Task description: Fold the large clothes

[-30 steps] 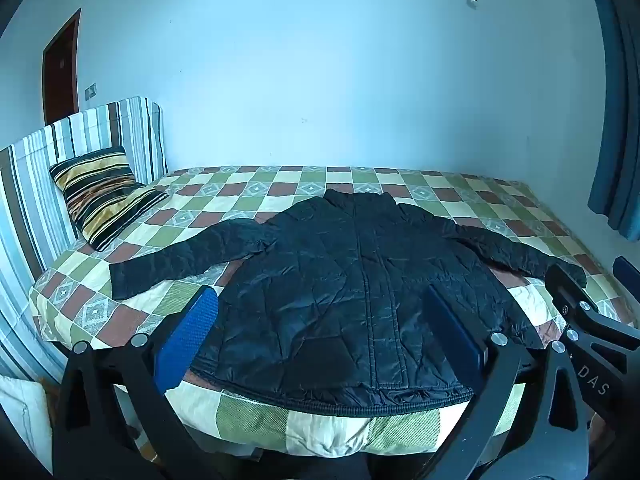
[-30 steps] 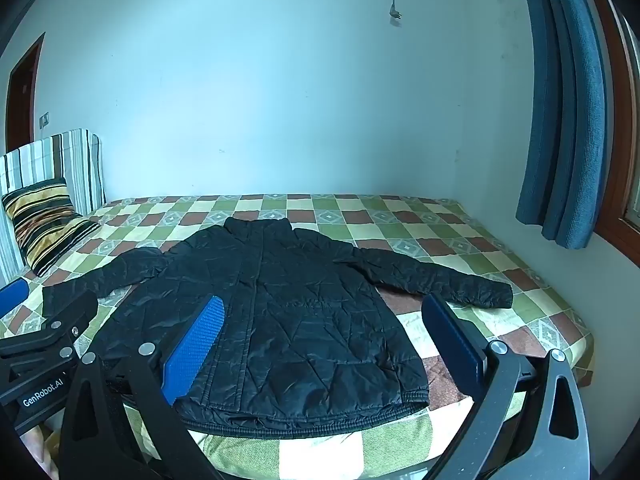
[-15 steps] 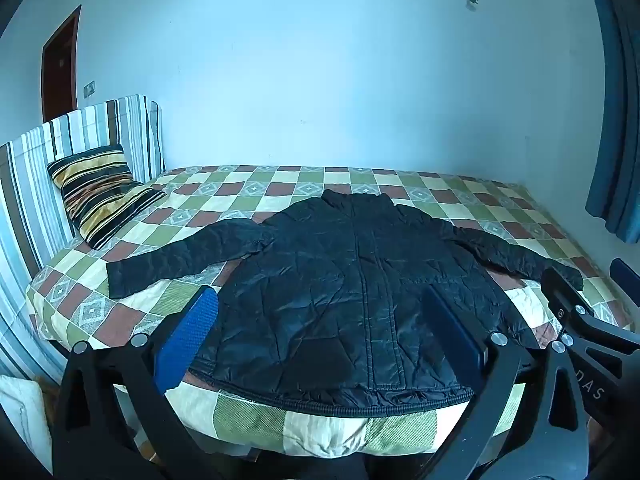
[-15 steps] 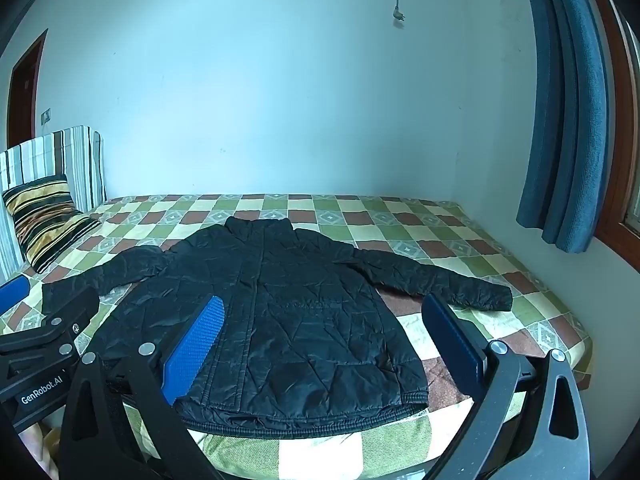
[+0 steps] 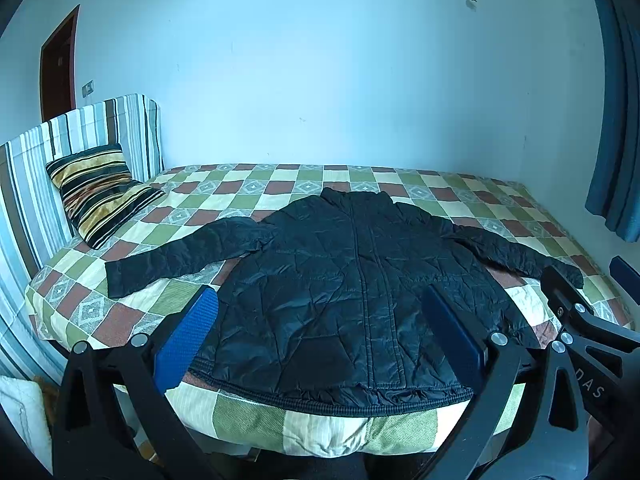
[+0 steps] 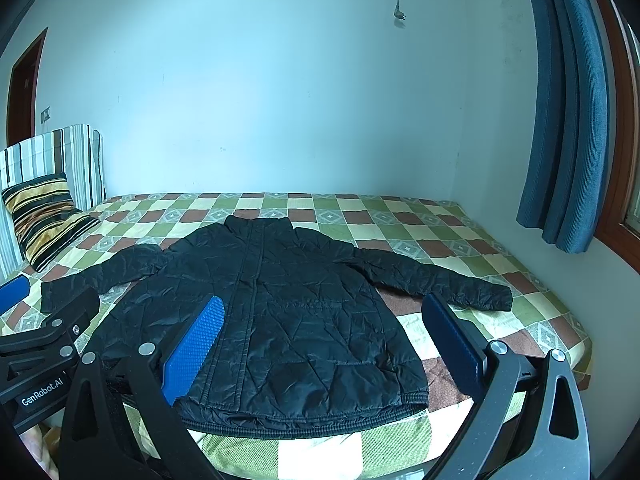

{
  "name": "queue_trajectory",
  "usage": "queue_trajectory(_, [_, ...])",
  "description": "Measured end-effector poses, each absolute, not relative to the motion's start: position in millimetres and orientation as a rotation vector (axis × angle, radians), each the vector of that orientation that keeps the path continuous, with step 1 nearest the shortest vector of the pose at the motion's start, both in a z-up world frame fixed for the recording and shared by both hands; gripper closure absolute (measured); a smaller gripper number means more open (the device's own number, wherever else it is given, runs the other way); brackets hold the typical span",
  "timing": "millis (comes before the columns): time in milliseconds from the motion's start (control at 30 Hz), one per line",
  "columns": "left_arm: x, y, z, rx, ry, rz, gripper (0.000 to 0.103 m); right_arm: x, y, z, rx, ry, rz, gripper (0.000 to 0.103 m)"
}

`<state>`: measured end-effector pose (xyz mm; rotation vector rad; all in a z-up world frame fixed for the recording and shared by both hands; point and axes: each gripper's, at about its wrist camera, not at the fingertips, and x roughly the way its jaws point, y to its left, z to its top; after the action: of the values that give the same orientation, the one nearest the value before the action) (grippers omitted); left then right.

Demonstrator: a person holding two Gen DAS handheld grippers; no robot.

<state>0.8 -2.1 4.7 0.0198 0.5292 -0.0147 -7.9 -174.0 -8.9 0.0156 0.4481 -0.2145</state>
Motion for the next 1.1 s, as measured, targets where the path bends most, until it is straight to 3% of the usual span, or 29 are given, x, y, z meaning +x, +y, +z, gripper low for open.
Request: queue_trajectory(1100, [1.8, 0.2, -1.5, 0.019, 0.535, -0.017, 0.002, -9.0, -170.8, -7.3, 0.01, 0.448, -0.214, 0.005])
